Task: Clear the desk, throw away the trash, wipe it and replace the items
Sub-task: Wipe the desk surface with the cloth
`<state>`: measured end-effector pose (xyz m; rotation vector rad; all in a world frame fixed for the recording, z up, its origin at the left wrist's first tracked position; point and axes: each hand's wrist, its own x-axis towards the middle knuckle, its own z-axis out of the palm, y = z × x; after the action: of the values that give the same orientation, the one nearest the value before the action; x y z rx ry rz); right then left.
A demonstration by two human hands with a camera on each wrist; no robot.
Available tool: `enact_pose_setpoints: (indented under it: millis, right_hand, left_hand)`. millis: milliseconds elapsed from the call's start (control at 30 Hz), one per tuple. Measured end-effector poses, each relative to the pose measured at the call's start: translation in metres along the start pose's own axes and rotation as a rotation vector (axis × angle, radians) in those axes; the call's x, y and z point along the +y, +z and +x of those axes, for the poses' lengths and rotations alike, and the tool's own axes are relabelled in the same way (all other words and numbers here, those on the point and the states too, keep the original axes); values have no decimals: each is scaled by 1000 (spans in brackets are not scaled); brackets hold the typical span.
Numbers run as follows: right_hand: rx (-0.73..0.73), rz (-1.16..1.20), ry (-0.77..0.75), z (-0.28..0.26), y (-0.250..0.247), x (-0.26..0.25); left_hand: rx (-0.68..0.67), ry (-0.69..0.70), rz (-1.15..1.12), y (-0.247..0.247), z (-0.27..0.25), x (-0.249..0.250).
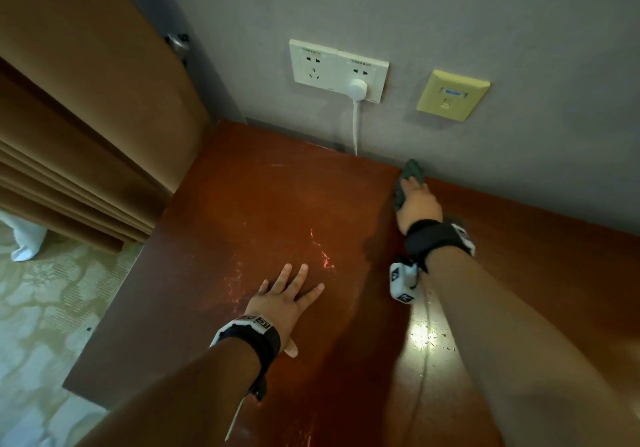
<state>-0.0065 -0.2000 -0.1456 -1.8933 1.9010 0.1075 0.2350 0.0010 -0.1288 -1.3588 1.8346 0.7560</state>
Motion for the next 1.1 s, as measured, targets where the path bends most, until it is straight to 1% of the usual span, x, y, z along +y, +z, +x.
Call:
enact_pose_setpoints:
  millis: [100,233,300,400,467,533,633,700,767,800,833,933,967,1000,1033,1100]
  right_hand:
    - [-41,-25,-171,-4,24,-67]
    - [-213,-72,-331,-28,54,-140]
    - [-266,-83,-362,-36,58,-153]
    - [-296,-83,-358,-37,51,-138]
    - [-218,-85,-294,-36,39,-110]
    - [-139,-84,-159,-35,18,-72]
    - [-150,-45,128,-45,-20,-2]
    - [-134,34,305,-58,-32,40]
    - [-119,122,397,-70,-31,57]
    - [-113,137,424,-73,-28,57]
    - [-115,126,441,-72,-25,53]
    - [-128,88,428,-62,-21,17]
    - [-128,79,410,-58,-19,1]
    - [-135,71,388,-54,-15,-17]
    - [-152,63,361,-50,-12,-35]
    - [-181,59,318,-41,-3,-71]
  left_hand:
    - [-9,3,14,1,1,1]
    - [-16,-2,9,-2,1,1]
    - [-27,2,16,-4,-1,1]
    - [-13,0,-5,-2,-1,0]
    - [-7,7,-20,-1,-1,-1]
    - [-9,13,-7,-2,-1,0]
    - [-30,30,15,-3,-1,2]
    - [-48,70,68,-7,0,-2]
    - [-53,126,110,-18,-3,-14]
    - [-33,146,102,-25,-5,-24]
    - [17,144,68,-34,-8,-39]
    - [270,60,-51,-63,-15,-104]
    - [327,30,-58,-72,-16,-131]
    - [349,-5,-49,-78,-15,-157]
    - [337,-46,-39,-83,-13,-183]
    - [228,-88,-20,-85,-7,-228]
